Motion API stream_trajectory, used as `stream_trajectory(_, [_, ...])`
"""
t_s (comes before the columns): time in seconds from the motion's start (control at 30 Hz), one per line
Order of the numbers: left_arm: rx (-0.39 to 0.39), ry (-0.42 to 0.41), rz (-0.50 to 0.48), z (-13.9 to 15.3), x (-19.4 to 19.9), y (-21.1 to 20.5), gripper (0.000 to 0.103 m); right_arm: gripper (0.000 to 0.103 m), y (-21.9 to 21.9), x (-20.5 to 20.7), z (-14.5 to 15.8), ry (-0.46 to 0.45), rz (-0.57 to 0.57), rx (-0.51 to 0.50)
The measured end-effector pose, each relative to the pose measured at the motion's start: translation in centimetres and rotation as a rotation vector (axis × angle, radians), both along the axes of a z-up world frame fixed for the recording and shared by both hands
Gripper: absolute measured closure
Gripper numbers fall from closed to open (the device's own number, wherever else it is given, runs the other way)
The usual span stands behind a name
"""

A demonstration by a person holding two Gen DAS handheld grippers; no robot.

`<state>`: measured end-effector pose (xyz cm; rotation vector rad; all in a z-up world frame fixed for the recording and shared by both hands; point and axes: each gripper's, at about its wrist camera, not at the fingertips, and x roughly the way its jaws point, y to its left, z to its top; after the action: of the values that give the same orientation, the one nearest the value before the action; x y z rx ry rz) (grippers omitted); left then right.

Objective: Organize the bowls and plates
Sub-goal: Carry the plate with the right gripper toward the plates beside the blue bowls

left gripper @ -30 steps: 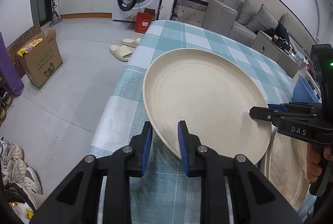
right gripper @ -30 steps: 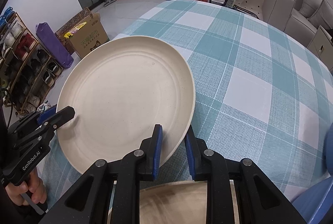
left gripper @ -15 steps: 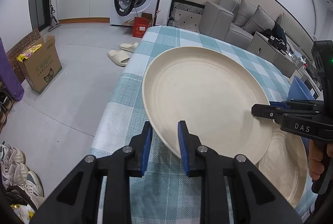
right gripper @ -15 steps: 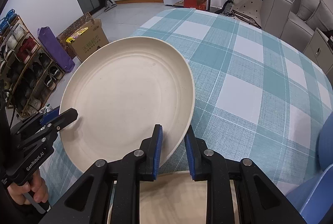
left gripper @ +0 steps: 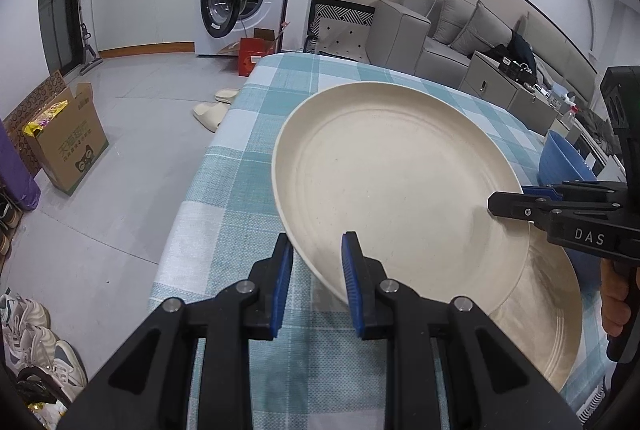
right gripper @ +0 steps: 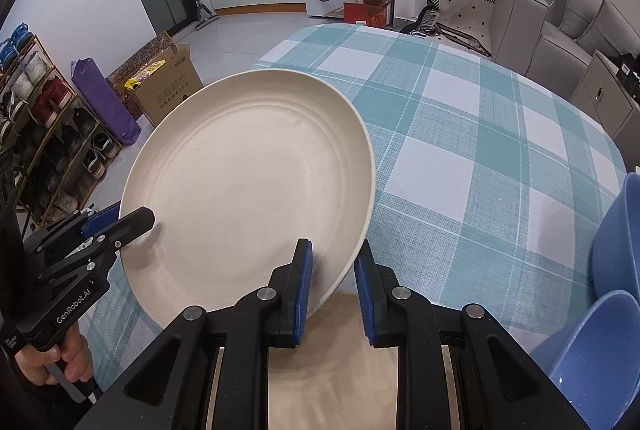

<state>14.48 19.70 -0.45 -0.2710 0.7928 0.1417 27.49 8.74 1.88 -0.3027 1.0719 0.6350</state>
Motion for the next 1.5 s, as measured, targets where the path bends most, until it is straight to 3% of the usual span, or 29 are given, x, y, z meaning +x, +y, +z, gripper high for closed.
stream_trajectory(1.5, [0.069,-0.011,-0.136,1.5,-2.1,-6.4,0.080,0.081,-8.0,-4.8,1.3,-0.025,-0.039,-0.009])
